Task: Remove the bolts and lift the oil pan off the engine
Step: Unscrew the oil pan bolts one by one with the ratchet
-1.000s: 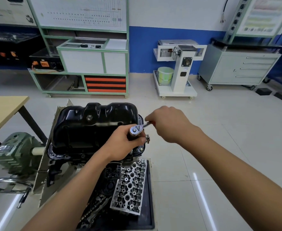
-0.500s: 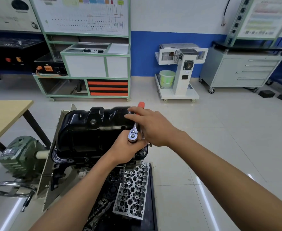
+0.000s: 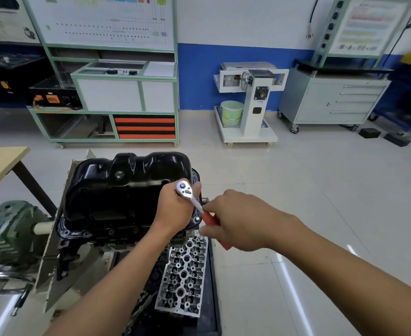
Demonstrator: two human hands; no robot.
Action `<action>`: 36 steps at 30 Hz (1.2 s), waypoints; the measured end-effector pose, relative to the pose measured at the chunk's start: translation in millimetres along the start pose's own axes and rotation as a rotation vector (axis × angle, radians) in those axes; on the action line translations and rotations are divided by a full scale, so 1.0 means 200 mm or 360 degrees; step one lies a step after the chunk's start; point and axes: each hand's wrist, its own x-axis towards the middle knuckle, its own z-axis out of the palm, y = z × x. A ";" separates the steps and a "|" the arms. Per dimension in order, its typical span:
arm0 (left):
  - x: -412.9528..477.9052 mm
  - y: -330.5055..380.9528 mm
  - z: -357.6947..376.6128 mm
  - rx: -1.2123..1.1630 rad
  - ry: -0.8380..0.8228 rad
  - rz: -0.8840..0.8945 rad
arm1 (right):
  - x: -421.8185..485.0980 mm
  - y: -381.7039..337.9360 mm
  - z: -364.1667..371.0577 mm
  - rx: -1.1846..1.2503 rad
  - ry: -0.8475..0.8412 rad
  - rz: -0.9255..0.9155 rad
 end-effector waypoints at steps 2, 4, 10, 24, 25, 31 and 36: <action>0.00 -0.01 0.00 -0.0037 0.0041 -0.0004 | 0.00 -0.03 0.02 0.0147 0.0007 -0.0031; 0.01 -0.02 -0.02 -0.0060 0.0024 -0.0027 | 0.02 -0.01 0.01 0.0283 0.0009 -0.0006; 0.03 0.02 -0.12 0.0063 -0.0428 -0.0040 | 0.12 0.12 -0.13 -0.0032 -0.0003 0.0105; 0.06 0.06 -0.15 -0.0191 -0.0938 -0.0084 | 0.50 0.04 -0.09 -0.0238 0.0274 -0.0346; 0.06 0.06 -0.15 -0.0239 -0.0890 -0.0083 | 0.50 0.06 -0.08 -0.0229 0.0278 -0.0335; 0.07 0.05 -0.10 -0.0269 -0.0491 -0.0127 | 0.33 0.20 -0.05 -0.0318 0.0420 -0.0148; 0.05 0.06 -0.07 -0.0287 -0.0309 -0.0134 | 0.13 0.18 -0.07 -0.0294 0.0313 0.0038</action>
